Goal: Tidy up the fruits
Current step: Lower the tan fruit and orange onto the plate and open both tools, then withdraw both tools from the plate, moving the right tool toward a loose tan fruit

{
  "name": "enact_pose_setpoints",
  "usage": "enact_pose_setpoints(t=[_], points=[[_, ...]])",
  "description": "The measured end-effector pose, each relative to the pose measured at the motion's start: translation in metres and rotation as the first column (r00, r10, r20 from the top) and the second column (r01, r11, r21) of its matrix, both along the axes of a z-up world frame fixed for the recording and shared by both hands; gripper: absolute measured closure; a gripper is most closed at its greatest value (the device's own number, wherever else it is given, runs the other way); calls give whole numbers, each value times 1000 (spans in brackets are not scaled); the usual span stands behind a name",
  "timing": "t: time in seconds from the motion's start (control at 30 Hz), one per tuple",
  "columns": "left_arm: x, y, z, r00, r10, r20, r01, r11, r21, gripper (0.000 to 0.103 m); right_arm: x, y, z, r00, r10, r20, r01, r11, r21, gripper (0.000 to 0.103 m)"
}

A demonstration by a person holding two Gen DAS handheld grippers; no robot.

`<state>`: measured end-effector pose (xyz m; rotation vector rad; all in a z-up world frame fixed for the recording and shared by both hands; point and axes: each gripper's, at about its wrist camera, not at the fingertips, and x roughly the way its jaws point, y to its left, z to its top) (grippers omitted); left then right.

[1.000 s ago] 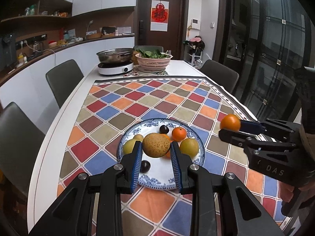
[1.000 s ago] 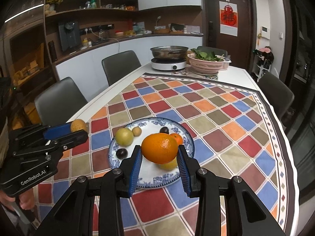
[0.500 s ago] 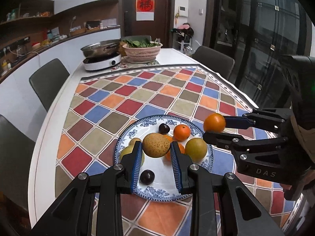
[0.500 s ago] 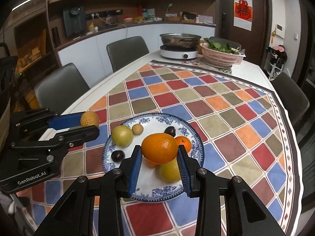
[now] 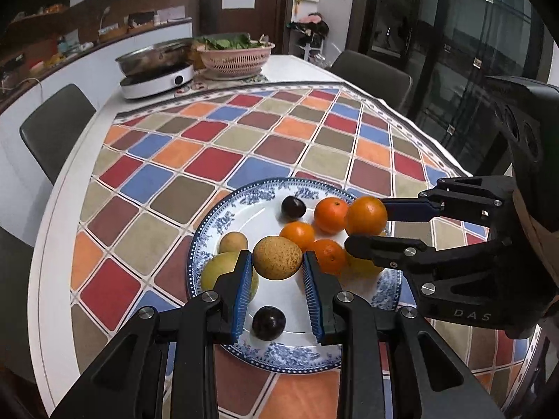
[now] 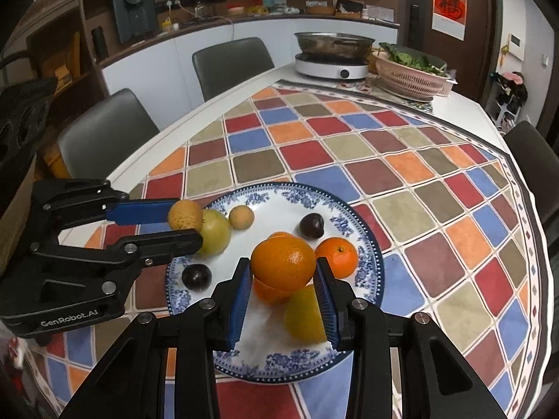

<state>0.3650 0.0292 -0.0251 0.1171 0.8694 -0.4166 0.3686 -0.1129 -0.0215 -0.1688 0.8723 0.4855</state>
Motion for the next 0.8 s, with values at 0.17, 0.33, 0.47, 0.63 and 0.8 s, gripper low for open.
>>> enact_pose_setpoints(t=[0.17, 0.33, 0.47, 0.63, 0.8], points=[[5, 2, -6, 1000, 9, -12, -9, 1000, 1, 61, 6, 2, -8, 1000, 5, -19, -5, 1000, 9, 66], [3, 3, -4, 1000, 29, 3, -29, 1000, 11, 59, 7, 1, -10, 1000, 3, -25, -3, 1000, 17, 65], [0, 5, 0, 998, 58, 11, -58, 998, 18, 55, 4, -3, -6, 1000, -12, -15, 12, 1000, 26, 62], [-8, 6, 8, 995, 98, 31, -99, 995, 25, 54, -2, -5, 0, 1000, -19, -1, 19, 999, 32, 62], [-20, 7, 16, 990, 130, 49, -131, 991, 9, 53, -10, -9, 7, 999, -32, 18, 31, 999, 40, 62]])
